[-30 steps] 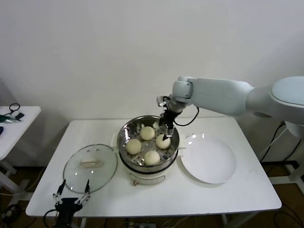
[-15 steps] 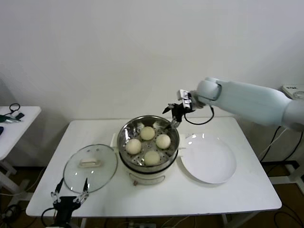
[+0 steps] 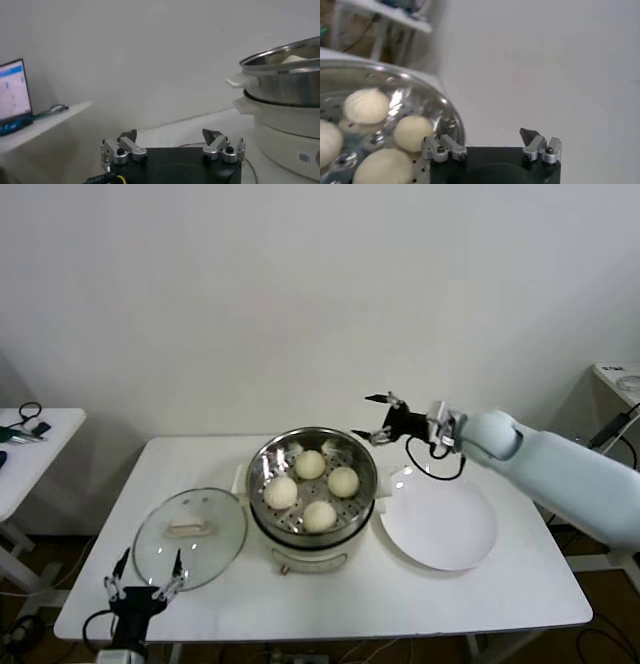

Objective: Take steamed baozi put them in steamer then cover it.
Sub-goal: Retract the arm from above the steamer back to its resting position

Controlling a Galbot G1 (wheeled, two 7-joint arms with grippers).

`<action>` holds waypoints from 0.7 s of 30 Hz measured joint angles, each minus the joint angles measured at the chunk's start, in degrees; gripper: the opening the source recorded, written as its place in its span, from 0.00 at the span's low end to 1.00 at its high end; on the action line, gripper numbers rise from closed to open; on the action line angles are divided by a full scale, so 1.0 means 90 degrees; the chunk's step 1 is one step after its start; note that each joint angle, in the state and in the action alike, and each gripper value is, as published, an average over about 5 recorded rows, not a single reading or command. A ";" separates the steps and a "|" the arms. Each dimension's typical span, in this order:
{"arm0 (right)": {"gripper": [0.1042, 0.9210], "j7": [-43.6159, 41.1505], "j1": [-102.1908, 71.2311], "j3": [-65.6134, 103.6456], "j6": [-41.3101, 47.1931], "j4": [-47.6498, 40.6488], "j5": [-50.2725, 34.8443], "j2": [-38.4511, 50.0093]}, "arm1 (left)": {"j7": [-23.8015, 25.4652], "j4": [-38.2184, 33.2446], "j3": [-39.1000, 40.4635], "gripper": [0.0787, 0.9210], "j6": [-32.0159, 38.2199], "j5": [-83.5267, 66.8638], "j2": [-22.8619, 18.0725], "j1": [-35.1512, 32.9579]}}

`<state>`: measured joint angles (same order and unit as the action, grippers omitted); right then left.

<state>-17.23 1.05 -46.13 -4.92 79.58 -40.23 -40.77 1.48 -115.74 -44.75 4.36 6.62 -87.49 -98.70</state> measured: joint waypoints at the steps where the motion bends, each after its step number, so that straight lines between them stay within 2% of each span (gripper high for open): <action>1: 0.88 0.0101 -0.0277 0.0304 -0.0046 0.0058 0.0060 0.0030 | -0.0002 -0.0007 -0.0014 0.88 -0.0001 0.0075 -0.0002 0.0019; 11: 0.88 0.0797 -0.3131 0.3333 -0.0365 0.0695 0.0581 0.0022 | -0.0052 -0.0125 -0.0140 0.88 -0.0027 0.1305 0.0097 0.0115; 21: 0.88 0.1063 -0.5460 0.5791 -0.0398 0.1237 0.0934 -0.0646 | -0.0272 -0.0200 -0.0157 0.88 -0.0092 0.3432 0.0238 0.0161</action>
<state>-7.67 -48.09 5.99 -8.50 90.71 -31.82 -46.58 -0.97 -117.54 -46.16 3.53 37.52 -85.35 -97.25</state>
